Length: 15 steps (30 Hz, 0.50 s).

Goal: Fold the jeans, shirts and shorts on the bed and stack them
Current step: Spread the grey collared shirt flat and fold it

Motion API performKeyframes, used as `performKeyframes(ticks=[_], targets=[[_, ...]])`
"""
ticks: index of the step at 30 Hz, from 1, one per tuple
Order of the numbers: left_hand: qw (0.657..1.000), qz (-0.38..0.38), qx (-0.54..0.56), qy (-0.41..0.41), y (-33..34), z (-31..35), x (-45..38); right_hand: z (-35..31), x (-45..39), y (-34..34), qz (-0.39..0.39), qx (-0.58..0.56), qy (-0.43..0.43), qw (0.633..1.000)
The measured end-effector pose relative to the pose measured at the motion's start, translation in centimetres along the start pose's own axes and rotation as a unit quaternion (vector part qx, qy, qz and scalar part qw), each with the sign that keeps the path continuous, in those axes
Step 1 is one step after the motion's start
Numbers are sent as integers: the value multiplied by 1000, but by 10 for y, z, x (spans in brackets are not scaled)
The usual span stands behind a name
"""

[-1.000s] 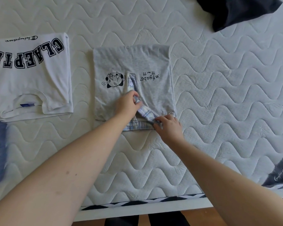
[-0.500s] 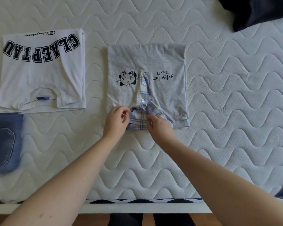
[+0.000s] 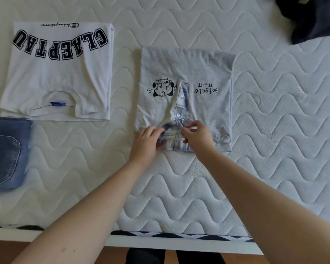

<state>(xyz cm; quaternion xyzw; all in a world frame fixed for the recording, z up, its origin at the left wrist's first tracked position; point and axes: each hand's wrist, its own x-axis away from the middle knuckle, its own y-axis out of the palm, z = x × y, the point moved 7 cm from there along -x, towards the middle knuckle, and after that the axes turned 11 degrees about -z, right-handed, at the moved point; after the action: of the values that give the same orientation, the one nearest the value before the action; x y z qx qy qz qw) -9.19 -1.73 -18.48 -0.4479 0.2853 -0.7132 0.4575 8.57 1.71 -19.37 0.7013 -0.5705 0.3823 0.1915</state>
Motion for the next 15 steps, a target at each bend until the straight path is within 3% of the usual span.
performKeyframes(ticks=[5, 9, 15], targets=[[994, 44, 103, 7, -8, 12, -13, -17, 2, 7, -59, -28, -68, 996], [955, 38, 279, -95, -10, -7, -25, -27, -5, 8, -69, 12, -94, 993], [958, 11, 248, -141, -15, -27, -43, -30, -10, -13, 26, 167, -109, 980]])
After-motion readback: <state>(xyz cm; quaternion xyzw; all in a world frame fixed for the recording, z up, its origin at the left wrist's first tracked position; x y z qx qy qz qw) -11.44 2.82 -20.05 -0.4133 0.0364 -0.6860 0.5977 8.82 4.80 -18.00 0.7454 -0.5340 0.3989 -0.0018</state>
